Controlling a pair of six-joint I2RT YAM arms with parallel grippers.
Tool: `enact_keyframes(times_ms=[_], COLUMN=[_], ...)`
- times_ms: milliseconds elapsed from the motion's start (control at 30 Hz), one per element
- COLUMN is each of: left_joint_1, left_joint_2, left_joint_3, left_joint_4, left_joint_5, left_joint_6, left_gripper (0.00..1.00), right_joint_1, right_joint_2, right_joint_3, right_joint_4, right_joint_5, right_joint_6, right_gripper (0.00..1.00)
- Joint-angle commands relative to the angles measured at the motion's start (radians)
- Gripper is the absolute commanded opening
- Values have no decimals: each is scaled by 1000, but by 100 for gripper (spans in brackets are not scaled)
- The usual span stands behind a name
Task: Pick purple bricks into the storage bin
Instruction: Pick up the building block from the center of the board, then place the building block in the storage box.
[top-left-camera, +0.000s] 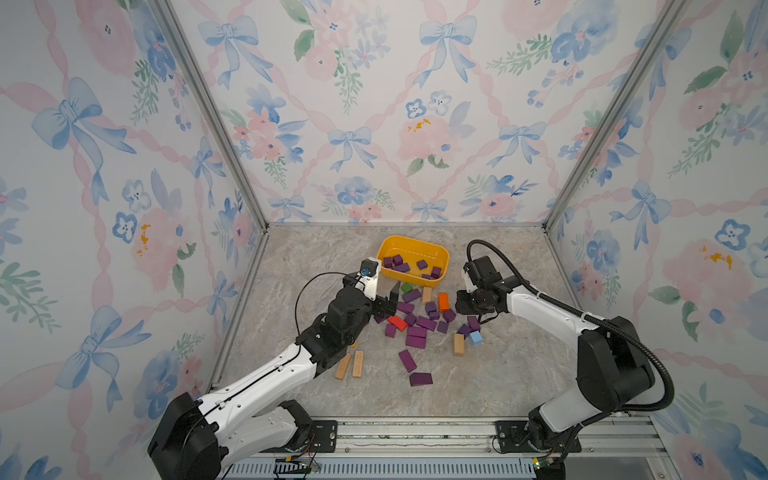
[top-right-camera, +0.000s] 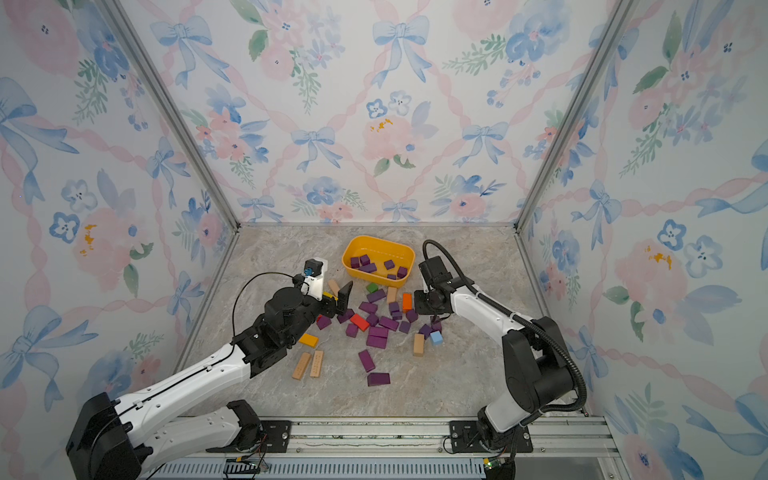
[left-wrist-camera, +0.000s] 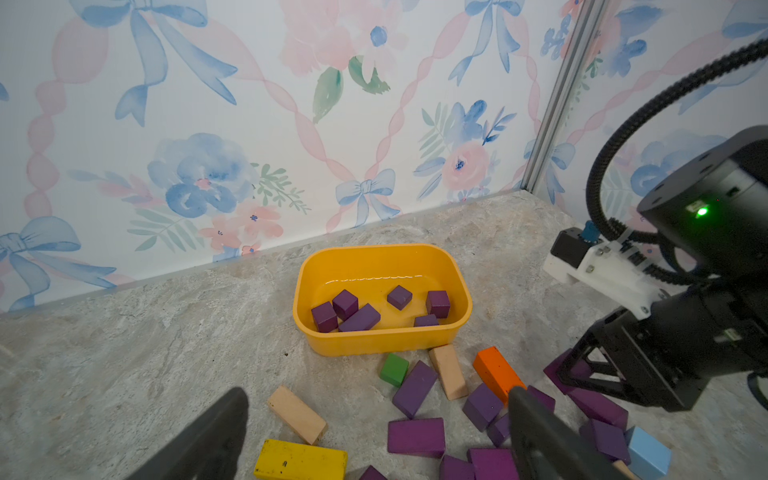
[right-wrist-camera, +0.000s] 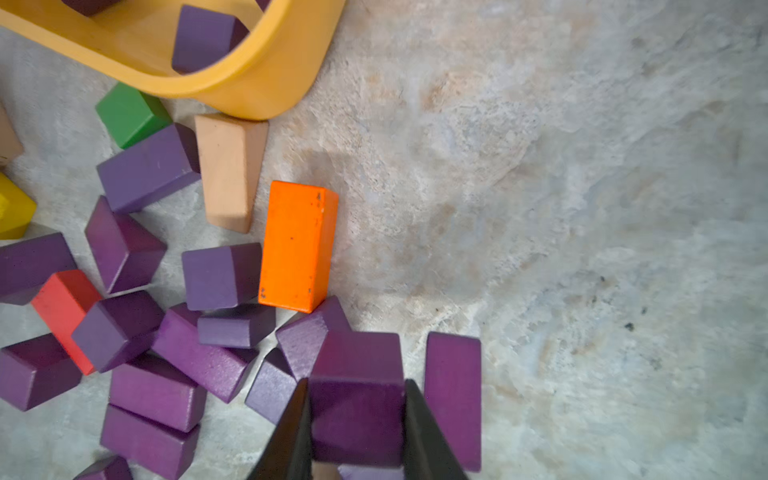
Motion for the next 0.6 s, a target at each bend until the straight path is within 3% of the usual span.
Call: enact_keyframes(times_ms=[0,200,567], left_joint_1=[-4,-3,-3], left_joint_2=[-1,-5,32], left_joint_3=[-28,-47,-59], left_joint_4=[9,8,37], left_joint_5=[-11,-23,-29], left_joint_6=[17,10,9], left_gripper=[98,98,98], right_joint_1=[-9,-11,-21], right_joint_2=[-16,-4,178], right_joint_3=[42,130,426], right_joint_4=[-45,-74,-85], right_joint_5=[-6,-18,-79], right_joint_6=[15,0,11], right_gripper=[25,23,21])
